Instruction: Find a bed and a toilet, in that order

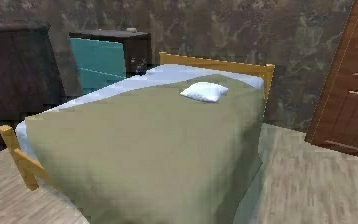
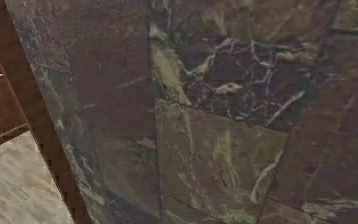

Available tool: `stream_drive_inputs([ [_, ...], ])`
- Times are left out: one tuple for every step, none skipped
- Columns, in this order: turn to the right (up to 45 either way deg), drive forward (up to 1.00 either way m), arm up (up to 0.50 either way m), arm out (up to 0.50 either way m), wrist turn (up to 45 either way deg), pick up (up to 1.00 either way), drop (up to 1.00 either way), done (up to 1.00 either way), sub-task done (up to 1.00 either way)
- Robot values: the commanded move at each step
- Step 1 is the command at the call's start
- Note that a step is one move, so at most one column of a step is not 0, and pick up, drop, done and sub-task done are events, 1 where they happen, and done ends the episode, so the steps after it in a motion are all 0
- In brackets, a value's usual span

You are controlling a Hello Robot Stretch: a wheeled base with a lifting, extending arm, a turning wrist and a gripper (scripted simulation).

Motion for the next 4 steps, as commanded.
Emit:
stream_drive_inputs([
  [0.0, 0.0, 0.0, 0.0, 0.0, 0.0, 0.0, 0.0, 1.0],
  [-45.0, 0.0, 0.0, 0.0, 0.0, 0.0, 0.0, 0.0, 0.0],
  [-15.0, 0.0, 0.0, 0.0, 0.0, 0.0, 0.0, 0.0, 0.0],
  [0.0, 1.0, 0.0, 0.0, 0.0, 0.0, 0.0, 0.0, 0.0],
])
